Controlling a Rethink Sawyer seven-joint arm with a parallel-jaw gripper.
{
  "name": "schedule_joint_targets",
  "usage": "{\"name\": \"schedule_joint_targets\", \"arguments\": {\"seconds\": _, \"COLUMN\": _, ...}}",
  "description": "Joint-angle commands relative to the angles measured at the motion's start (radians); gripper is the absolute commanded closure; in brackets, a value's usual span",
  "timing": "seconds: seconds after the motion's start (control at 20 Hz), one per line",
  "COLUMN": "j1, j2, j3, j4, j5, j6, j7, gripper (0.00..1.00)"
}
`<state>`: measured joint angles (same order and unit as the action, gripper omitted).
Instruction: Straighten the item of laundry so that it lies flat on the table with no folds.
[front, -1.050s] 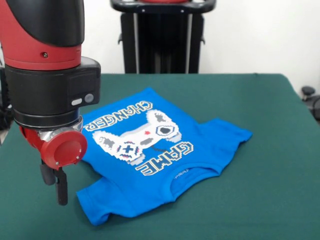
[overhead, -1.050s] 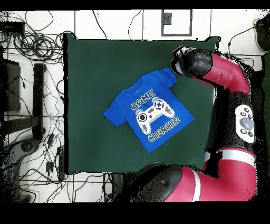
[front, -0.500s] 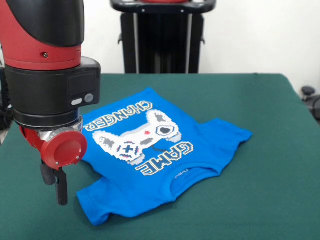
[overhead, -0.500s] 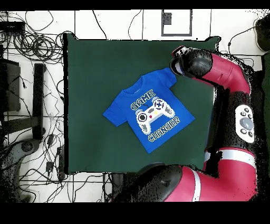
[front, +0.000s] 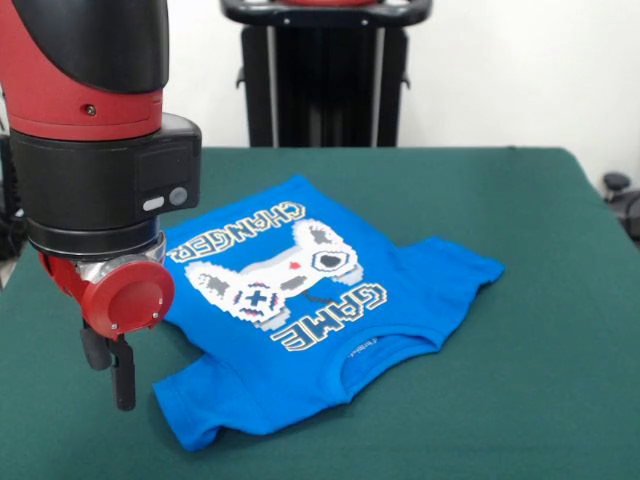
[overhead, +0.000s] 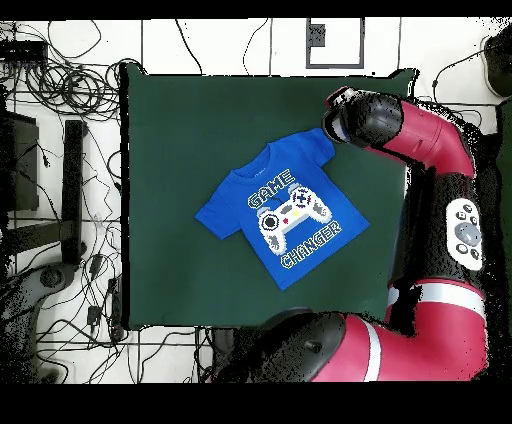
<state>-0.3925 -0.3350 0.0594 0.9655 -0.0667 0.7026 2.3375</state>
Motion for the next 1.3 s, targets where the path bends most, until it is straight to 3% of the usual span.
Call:
{"name": "schedule_joint_targets", "arguments": {"seconds": 0.05, "j1": 0.031, "j2": -0.043, "j3": 0.05, "j4": 0.159, "j5": 0.029, "j6": -0.001, "j7": 0.066, "gripper": 0.0}}
{"name": "schedule_joint_targets", "arguments": {"seconds": 0.7, "j1": 0.039, "j2": -0.062, "j3": 0.085, "j4": 0.25, "j5": 0.069, "j6": -0.07, "j7": 0.109, "gripper": 0.0}}
{"name": "schedule_joint_targets", "arguments": {"seconds": 1.3, "j1": 0.067, "j2": -0.006, "j3": 0.076, "j4": 0.248, "j5": 0.076, "j6": -0.17, "j7": 0.127, "gripper": 0.0}}
